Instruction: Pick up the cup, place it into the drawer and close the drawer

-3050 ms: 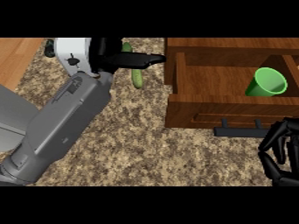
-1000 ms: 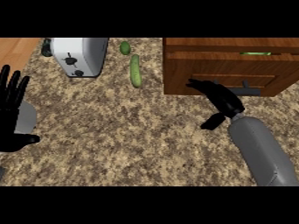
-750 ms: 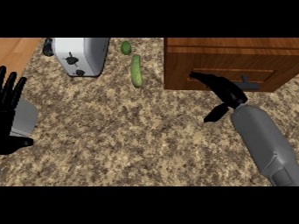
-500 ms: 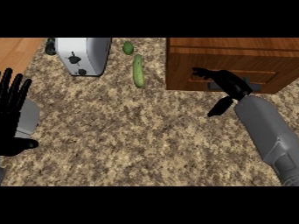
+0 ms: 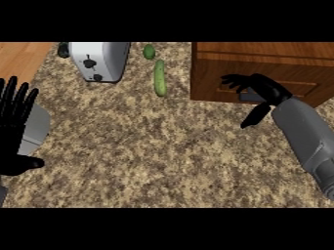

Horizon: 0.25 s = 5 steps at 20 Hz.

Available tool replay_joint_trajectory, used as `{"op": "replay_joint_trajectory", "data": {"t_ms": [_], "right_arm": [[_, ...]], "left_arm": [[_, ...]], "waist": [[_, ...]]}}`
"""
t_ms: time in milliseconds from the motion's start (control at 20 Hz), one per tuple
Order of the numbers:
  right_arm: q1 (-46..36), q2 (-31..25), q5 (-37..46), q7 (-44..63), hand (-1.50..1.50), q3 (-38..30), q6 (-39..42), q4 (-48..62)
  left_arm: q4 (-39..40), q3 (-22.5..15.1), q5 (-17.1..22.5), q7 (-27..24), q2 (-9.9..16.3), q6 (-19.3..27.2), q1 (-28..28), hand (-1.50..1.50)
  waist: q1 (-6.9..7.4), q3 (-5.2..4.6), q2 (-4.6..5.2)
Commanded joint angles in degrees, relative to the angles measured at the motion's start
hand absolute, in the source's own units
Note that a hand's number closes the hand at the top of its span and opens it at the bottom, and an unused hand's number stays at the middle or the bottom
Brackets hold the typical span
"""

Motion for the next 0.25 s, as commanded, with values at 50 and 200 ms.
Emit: {"op": "replay_joint_trajectory", "data": {"t_ms": [50, 200], "right_arm": [[-4.8, -3.5, 0.2, 5.4, -1.5, -1.9, -2.5, 4.0], [-4.2, -3.5, 0.3, 4.5, -1.5, -1.7, -3.4, 5.0]], "left_arm": [[2.0, -0.8, -2.4, -1.2, -1.8, 1.7, -2.5, -1.5], [0.5, -1.9, -3.8, -1.5, -2.5, 2.3, -1.6, -1.5]], "waist": [[0.37, 0.36, 2.13], [0.82, 0.39, 1.94]]}}
